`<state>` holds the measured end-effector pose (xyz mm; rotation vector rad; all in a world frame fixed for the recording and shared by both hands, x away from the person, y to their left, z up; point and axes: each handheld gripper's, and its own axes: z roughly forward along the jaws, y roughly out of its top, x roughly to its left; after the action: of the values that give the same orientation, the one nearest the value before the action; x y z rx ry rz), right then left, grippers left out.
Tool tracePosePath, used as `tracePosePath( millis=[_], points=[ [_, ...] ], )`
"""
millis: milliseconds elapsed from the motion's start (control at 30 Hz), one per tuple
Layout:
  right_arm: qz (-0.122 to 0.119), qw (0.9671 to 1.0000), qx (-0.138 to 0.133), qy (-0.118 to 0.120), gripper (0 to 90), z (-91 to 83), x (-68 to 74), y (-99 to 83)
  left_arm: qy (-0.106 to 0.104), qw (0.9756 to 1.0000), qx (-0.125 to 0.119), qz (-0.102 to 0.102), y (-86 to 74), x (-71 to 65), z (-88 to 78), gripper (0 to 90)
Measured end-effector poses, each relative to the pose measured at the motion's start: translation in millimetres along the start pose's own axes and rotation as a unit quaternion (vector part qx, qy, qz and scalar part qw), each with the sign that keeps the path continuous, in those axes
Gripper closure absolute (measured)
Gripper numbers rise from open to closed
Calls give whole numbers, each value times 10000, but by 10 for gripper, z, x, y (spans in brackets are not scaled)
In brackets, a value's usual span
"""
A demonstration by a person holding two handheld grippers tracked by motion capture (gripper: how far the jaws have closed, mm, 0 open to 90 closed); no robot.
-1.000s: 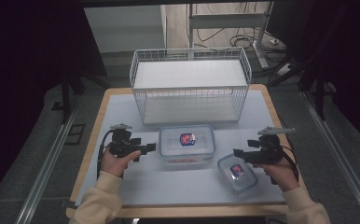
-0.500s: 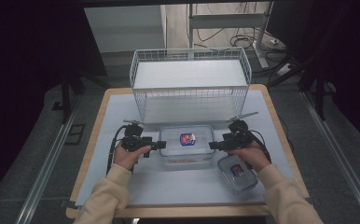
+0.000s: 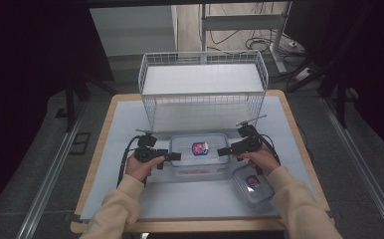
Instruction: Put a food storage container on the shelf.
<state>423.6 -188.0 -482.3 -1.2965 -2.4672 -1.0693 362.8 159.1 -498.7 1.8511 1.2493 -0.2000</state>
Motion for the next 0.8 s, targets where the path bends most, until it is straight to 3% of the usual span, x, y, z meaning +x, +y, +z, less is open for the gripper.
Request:
tracePosePath(
  millis=[233, 433, 567, 800],
  points=[
    [138, 9993, 249, 262, 169, 67, 27, 25, 25, 10000, 72, -13, -5, 16, 28, 299],
    [304, 9985, 170, 412, 277, -2, -27, 10, -63, 9998, -91, -137, -12, 50, -10, 371],
    [221, 9990, 149, 368, 308, -45, 6, -1, -21, 9997, -215, -129, -22, 31, -33, 404],
    [389, 9983, 4, 438, 362, -83, -11, -33, 8, 9993, -339, -137, -62, 8, -54, 437]
  ],
)
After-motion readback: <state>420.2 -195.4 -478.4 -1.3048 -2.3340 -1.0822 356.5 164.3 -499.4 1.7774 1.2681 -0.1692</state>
